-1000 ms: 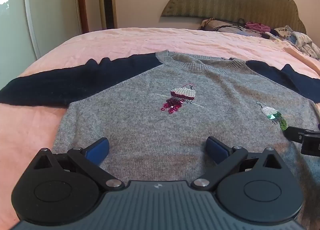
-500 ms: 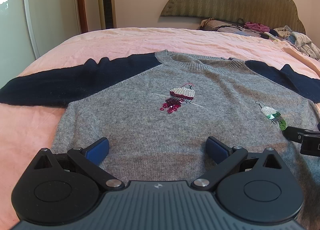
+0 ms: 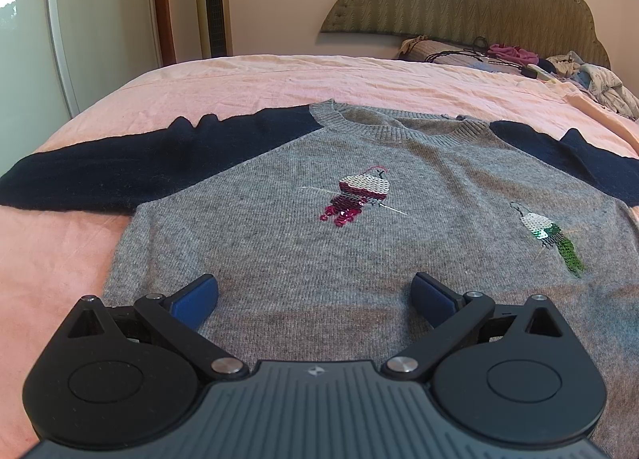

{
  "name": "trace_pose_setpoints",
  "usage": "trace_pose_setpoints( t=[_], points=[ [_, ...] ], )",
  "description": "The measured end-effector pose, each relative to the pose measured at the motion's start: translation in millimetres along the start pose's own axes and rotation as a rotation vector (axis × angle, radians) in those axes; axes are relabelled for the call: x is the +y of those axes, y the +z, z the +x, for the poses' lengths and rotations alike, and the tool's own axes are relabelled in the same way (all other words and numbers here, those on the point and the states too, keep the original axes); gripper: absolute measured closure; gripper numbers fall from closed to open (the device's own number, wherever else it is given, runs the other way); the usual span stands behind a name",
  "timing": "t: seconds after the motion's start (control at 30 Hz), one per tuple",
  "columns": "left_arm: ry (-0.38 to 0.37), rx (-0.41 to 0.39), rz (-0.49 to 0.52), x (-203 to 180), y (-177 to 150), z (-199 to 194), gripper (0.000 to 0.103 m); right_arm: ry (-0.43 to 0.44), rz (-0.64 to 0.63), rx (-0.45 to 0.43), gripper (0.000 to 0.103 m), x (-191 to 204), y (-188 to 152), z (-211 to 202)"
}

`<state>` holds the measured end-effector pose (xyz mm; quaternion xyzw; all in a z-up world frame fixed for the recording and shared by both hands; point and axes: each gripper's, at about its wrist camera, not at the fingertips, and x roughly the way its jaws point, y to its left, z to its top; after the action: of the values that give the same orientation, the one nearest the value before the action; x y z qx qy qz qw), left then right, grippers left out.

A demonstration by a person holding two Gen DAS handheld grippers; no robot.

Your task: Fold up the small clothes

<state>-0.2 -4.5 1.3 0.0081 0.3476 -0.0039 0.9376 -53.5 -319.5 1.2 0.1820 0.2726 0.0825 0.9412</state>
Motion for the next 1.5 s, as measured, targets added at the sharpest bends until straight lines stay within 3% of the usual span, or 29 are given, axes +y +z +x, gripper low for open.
trace_pose_setpoints(
  t=[0.07, 0.1, 0.27, 0.4, 0.53, 0.67, 0.7, 0.77, 0.8, 0.87, 0.93, 1.07, 1.17, 1.3, 1.5],
  points=[
    [0.0, 0.0, -0.003, 0, 0, 1, 0.0, 0.064, 0.159, -0.18, 0.0, -42, 17, -32],
    [0.0, 0.0, -0.004, 1, 0, 1, 0.0, 0.029, 0.169, -0.195, 0.0, -54, 31, -37],
    [0.0, 0.0, -0.004, 1, 0, 1, 0.0, -0.264, 0.14, -0.144, 0.0, -122, 73, -36],
    [0.0, 0.0, -0.004, 0, 0, 1, 0.0, -0.465, 0.328, -0.077, 0.0, -202, 84, -15],
    [0.0, 0.0, -0.004, 1, 0, 1, 0.0, -0.429, 0.519, -0.097, 0.0, -260, 83, -1],
    [0.0, 0.0, -0.004, 0, 0, 1, 0.0, -0.301, 0.671, -0.171, 0.003, -290, 80, 10],
    [0.0, 0.0, -0.004, 0, 0, 1, 0.0, -0.269, 0.7, -0.178, 0.008, -296, 79, 16],
    [-0.001, 0.0, -0.004, 1, 0, 2, 0.0, -0.264, 0.728, -0.175, 0.034, -305, 79, 24],
    [0.0, 0.0, -0.004, 0, 0, 1, 0.0, -0.274, 0.728, -0.168, 0.042, -305, 78, 28],
    [-0.001, 0.0, -0.004, 0, 0, 1, 0.0, -0.287, 0.724, -0.144, 0.073, -309, 82, 40],
    [-0.001, 0.0, -0.005, 1, 0, 2, 0.0, -0.274, 0.732, -0.15, 0.087, -314, 83, 40],
    [-0.002, -0.002, -0.008, 1, 1, 2, 0.0, -0.247, 0.675, -0.219, 0.088, -289, 86, 25],
    [-0.003, -0.003, -0.011, 1, 1, 2, 0.0, -0.17, 0.563, -0.254, 0.088, -243, 101, 16],
    [-0.003, -0.003, -0.013, 0, 1, 3, 0.0, 0.05, 0.425, -0.231, 0.088, -147, 112, 33],
    [-0.004, -0.004, -0.014, 1, 1, 2, 0.0, 0.374, 0.3, -0.053, 0.088, 3, 94, 101]
  ],
)
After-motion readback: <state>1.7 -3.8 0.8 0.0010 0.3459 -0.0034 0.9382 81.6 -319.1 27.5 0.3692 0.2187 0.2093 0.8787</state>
